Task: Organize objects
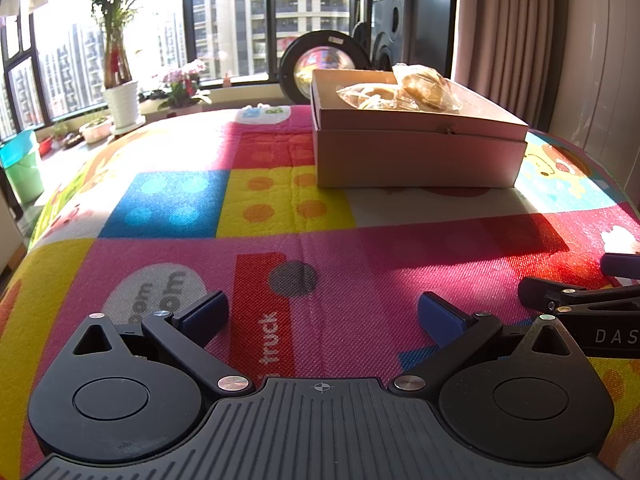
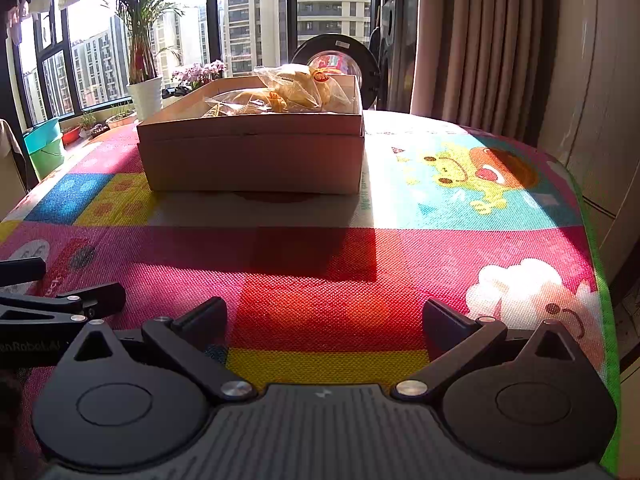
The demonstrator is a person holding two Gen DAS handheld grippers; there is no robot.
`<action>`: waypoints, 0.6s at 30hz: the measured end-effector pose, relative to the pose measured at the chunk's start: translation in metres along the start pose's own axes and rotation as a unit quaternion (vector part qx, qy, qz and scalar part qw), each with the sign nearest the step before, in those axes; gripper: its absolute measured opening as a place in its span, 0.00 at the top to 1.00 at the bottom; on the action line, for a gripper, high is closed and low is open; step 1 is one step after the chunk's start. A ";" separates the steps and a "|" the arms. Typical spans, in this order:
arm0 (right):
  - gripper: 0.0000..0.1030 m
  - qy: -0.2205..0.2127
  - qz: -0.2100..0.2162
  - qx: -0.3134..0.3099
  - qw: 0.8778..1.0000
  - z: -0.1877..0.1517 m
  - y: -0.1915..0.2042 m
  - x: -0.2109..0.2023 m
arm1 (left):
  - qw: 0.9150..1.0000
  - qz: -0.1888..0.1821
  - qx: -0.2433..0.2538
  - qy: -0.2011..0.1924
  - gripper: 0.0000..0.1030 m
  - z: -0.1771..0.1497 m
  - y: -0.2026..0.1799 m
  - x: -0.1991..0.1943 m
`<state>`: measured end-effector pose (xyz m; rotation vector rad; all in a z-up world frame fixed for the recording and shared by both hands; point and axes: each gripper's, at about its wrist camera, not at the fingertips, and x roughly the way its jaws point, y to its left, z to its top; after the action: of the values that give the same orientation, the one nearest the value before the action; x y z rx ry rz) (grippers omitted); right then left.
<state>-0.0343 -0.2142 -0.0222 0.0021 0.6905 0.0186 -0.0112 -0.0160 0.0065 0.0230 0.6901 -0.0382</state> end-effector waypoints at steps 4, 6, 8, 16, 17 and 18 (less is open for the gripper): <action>0.00 0.000 0.000 0.000 1.000 0.000 0.000 0.000 | 1.000 0.000 0.000 0.000 0.00 0.000 0.000 0.000; 0.00 0.000 0.000 0.000 1.000 0.000 0.000 0.000 | 1.000 0.001 0.000 0.000 0.00 0.000 0.000 0.000; 0.00 0.000 0.000 0.000 1.000 0.000 0.000 0.000 | 1.000 -0.001 -0.001 0.000 0.00 0.000 0.000 0.000; 0.00 0.000 0.000 0.000 1.000 0.000 0.000 0.000 | 1.000 0.000 -0.001 0.000 0.00 0.001 -0.001 0.000; 0.00 0.000 0.000 0.000 1.000 0.000 0.000 0.000 | 1.000 0.000 -0.001 0.000 0.00 0.001 -0.001 0.000; 0.00 0.000 0.000 0.000 1.000 0.000 0.000 0.000 | 1.000 0.000 -0.001 0.000 0.00 0.001 -0.001 0.000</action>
<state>-0.0345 -0.2145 -0.0223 0.0027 0.6904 0.0188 -0.0105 -0.0167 0.0070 0.0215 0.6911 -0.0371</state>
